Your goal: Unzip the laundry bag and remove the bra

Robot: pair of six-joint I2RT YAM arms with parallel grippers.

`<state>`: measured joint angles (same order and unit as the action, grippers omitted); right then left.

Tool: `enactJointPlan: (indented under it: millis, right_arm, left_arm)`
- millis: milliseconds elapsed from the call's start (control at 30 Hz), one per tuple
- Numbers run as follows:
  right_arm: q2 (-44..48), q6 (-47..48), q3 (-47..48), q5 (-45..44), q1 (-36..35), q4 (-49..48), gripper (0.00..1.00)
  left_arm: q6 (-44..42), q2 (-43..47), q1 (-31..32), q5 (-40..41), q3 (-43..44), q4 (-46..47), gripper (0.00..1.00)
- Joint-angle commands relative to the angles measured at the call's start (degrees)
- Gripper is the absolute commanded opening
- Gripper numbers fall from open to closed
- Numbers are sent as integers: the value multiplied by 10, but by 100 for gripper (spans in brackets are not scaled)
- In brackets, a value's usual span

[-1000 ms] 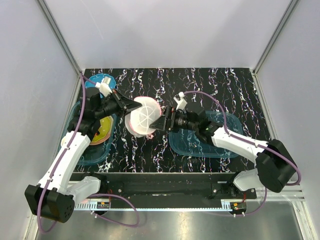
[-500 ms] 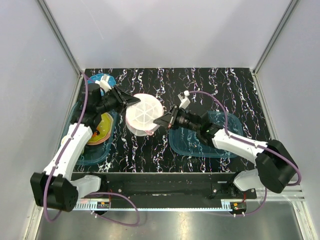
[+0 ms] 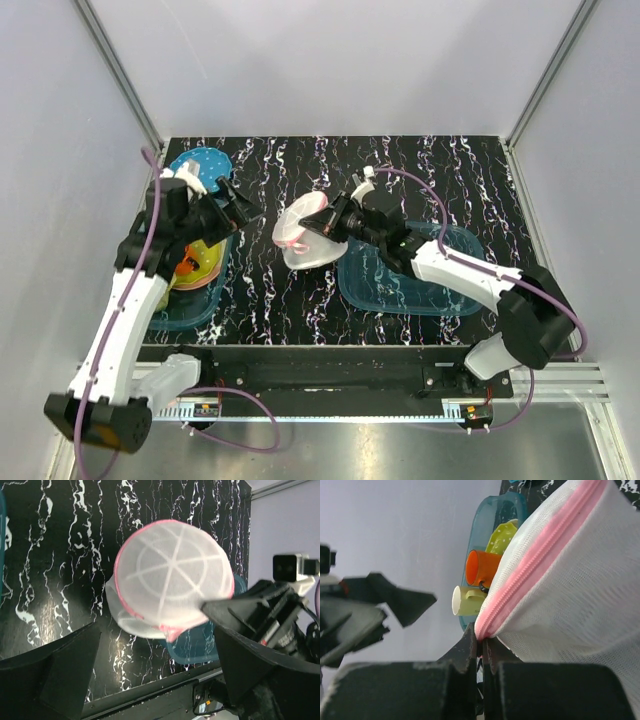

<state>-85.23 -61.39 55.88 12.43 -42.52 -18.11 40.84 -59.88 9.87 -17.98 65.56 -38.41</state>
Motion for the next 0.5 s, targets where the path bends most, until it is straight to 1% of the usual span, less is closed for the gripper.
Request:
enactJointPlan:
  millis: [0, 33, 67, 100, 133, 233, 267, 367, 400, 467]
  right_arm:
    - [-17, -15, 35, -21, -1, -20, 0]
    - [-20, -16, 34, -18, -1, -23, 0]
    - [-26, -19, 35, -13, -2, -25, 0]
    - [-28, -20, 34, -11, -1, -27, 0]
    - [-29, -22, 33, -9, -1, -27, 0]
    - [-27, -22, 25, -6, -1, -28, 0]
    - [-21, -22, 22, -6, -1, -28, 0]
    - [-7, -19, 11, -6, -2, -29, 0]
    - [-5, -18, 8, -5, -2, -30, 0]
    - [2, -15, 5, 0, -1, -32, 0]
  left_arm:
    - [41, 75, 2, 29, -73, -17, 99]
    - [76, 85, 2, -8, -116, 6, 99]
    - [96, 95, 2, -25, -145, 32, 99]
    - [116, 100, 2, -41, -168, 82, 99]
    - [134, 102, 2, -69, -212, 110, 99]
    - [206, 88, 2, -109, -269, 201, 99]
    - [216, 84, 2, -112, -277, 236, 99]
    - [252, 71, 2, -116, -298, 279, 99]
    - [265, 69, 2, -121, -305, 317, 99]
    - [306, 67, 2, -125, -325, 359, 99]
